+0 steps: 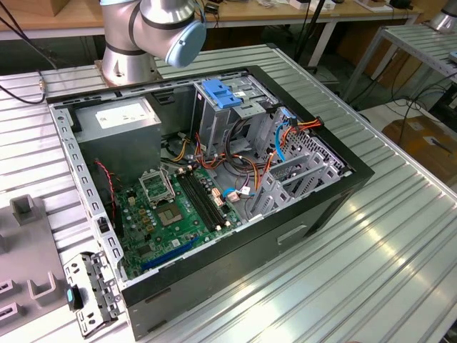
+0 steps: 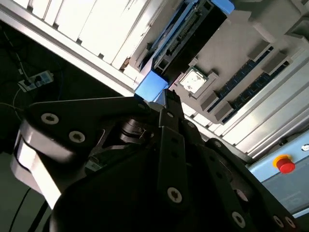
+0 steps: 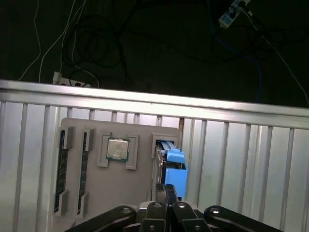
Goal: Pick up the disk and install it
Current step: 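Pick up the disk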
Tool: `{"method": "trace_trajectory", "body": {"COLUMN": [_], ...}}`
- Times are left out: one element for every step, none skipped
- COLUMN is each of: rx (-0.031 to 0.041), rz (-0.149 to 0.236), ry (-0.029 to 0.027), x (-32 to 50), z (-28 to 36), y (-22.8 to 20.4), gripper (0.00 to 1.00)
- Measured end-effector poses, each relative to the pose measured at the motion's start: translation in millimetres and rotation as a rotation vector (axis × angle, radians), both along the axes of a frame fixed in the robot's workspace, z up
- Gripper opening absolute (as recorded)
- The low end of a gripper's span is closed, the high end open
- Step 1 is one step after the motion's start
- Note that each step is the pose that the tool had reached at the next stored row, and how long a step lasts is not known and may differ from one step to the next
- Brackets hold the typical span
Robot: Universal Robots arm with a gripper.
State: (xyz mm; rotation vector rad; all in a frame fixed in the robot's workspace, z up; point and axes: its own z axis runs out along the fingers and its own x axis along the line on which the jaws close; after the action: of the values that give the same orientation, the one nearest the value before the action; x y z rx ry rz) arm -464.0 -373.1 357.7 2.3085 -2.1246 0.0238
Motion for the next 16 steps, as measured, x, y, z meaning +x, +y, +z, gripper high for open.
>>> {"method": "trace_trajectory", "body": {"rx": [-0.0001, 0.0000, -0.0001, -0.0002, -0.0006, -0.0006, -0.0007, -0.0007, -0.0008, -0.0008, -0.0008, -0.0007, -0.0007, -0.0008, -0.0007, -0.0007], "rz": [-0.002, -0.002, -0.002, -0.002, -0.003, -0.007, -0.010, -0.018, -0.024, -0.030, -0.036, -0.042, -0.046, -0.048, -0.049, -0.050], "ry": [0.0001, 0.0001, 0.0001, 0.0001, 0.0000, -0.0002, 0.0003, 0.0022, 0.0042, 0.0056, 0.0067, 0.0076, 0.0079, 0.0084, 0.0081, 0.0080], "x": [0.0, 0.0, 0.0, 0.0, 0.0, 0.0, -0.1, -0.2, -0.3, -0.4, -0.5, -0.6, -1.0, -2.0, -2.6, -2.8], "z": [-0.3, -0.4, -0.4, -0.4, -0.7, -1.3, -2.4, -5.0, -6.7, -8.4, -9.8, -11.2, -12.5, -13.3, -14.4, -15.5], "y": [0.7, 0.7, 0.7, 0.7, 0.9, 1.4, 1.7, 2.2, 2.6, 3.0, 3.3, 3.3, 3.4, 3.4, 3.4, 3.4], "gripper": [0.17, 0.24, 0.24, 0.36, 0.36, 0.42, 0.48, 0.48, 0.48, 0.48, 0.48, 0.48, 0.48, 0.48, 0.48, 0.48]}}
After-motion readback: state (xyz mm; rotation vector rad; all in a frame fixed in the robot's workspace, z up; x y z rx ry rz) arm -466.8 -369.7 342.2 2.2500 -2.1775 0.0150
